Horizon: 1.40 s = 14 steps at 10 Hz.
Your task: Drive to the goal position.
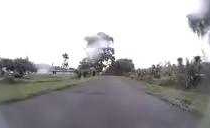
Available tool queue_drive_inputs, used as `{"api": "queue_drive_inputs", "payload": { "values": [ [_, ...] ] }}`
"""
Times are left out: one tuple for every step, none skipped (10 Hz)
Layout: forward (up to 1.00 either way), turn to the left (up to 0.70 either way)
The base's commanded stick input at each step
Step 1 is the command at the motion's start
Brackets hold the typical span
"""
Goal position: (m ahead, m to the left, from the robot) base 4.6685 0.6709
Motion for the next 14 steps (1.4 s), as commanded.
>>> {"api": "queue_drive_inputs", "payload": {
  "values": [
    [0.85,0.00],
    [0.85,0.00],
    [0.85,0.00],
    [0.85,0.00],
    [0.85,0.00],
    [0.85,0.00],
    [0.85,0.00],
    [0.85,0.00],
    [0.85,0.00],
    [0.85,0.00],
    [0.85,0.00],
    [0.85,0.00],
    [0.85,0.00],
    [0.85,0.00]
  ]
}}
